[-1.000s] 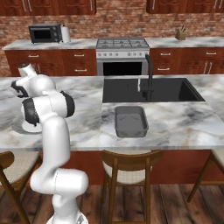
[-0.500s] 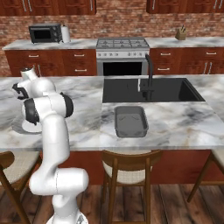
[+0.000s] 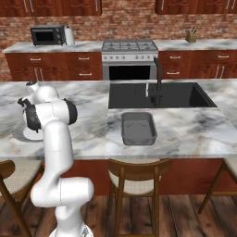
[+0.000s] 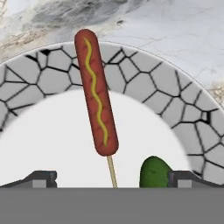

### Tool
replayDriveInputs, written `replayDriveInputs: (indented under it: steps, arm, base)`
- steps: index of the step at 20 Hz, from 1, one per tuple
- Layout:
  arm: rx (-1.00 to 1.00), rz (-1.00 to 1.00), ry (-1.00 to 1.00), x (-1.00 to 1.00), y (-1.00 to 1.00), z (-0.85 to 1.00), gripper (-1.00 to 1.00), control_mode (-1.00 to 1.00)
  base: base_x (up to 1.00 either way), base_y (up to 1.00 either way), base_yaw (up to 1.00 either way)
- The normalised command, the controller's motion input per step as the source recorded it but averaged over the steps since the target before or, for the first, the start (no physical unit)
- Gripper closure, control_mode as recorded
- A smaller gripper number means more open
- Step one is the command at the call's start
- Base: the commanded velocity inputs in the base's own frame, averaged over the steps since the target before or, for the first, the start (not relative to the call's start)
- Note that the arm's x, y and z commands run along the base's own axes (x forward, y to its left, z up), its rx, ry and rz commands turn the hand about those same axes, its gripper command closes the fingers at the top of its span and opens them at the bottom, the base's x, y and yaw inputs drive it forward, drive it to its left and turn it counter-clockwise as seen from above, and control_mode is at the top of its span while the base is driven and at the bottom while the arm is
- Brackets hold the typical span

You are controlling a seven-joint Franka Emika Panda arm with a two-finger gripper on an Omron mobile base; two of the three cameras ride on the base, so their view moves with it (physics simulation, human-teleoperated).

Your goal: Place one cooked food and one vegetable from the large plate to each tupperware container.

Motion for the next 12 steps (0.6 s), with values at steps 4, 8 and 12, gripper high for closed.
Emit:
replayDriveInputs:
  steps: [4, 8, 12]
  arm:
    - [-0.06, 0.08, 0.0, 0.23, 0.06, -0.08, -1.0, -1.0]
    - [-0.01, 0.05, 0.0, 0.1, 0.0, -0.22, -1.0, -1.0]
    - [-0.02, 0.05, -0.01, 0.0, 0.02, -0.19, -1.0, -1.0]
  base:
    - [0.0, 0.0, 0.0]
    - [0.0, 0.0, 0.0]
    - [0.0, 0.0, 0.0]
